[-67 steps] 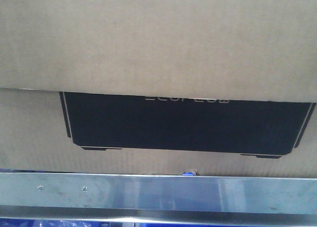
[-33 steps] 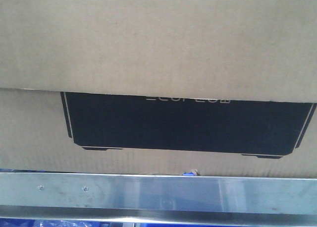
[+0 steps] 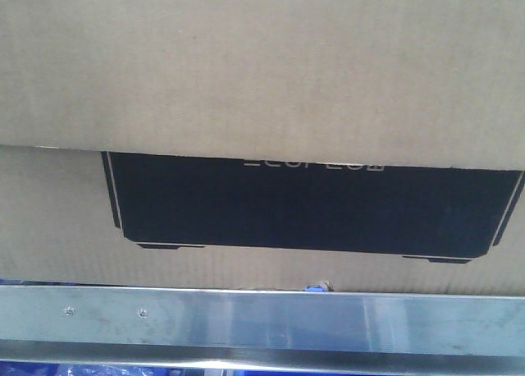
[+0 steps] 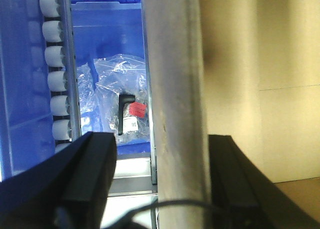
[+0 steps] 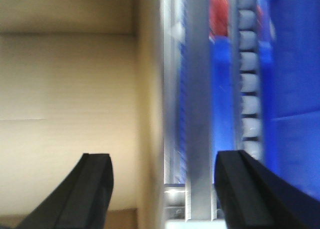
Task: Grab box from left shelf to table start
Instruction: 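Lift the box with both grippers and pull it off the roller shelf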
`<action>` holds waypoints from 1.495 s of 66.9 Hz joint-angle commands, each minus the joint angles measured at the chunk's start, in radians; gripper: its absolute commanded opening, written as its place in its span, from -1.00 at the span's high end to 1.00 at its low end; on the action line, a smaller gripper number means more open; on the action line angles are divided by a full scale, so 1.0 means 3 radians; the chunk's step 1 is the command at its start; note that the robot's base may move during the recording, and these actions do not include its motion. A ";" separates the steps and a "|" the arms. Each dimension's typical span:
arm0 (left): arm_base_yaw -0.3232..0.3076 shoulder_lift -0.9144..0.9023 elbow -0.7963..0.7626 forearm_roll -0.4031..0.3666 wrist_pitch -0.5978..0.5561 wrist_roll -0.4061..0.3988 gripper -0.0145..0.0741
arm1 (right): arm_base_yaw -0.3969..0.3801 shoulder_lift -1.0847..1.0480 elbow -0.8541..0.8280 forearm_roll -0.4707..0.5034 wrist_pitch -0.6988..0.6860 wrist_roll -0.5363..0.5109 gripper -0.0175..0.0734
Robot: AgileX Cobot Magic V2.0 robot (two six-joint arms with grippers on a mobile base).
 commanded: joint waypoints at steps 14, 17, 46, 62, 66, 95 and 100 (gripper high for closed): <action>-0.0018 -0.0089 -0.0114 0.0024 -0.0004 -0.0043 0.03 | 0.0002 0.0468 -0.0238 -0.0084 -0.0189 -0.0108 -0.38; -0.0018 -0.0089 -0.0114 0.0024 -0.0004 -0.0043 0.03 | 0.0002 0.0502 -0.0238 -0.0084 -0.0189 -0.0131 -0.23; -0.0088 -0.0551 -0.0007 -0.0001 -0.0161 -0.0238 0.88 | 0.0002 -0.0211 -0.0074 -0.0068 -0.0356 -0.0131 0.49; -0.0311 -0.1240 0.0675 0.0010 -0.0767 -0.0330 0.88 | 0.0051 -0.0942 0.0543 0.0200 -0.0736 -0.0131 0.49; -0.0366 -0.1461 0.0893 0.0010 -0.0932 -0.0330 0.88 | 0.0068 -0.1140 0.0724 0.0218 -0.0785 -0.0131 0.49; -0.0449 -0.3041 0.2186 0.0276 -0.1496 -0.0330 0.88 | 0.0081 -0.2358 0.1200 0.0458 -0.0821 -0.0131 0.49; -0.0449 -0.3232 0.2230 0.0276 -0.1496 -0.0330 0.88 | 0.0081 -0.2510 0.1200 0.0524 -0.0821 -0.0131 0.49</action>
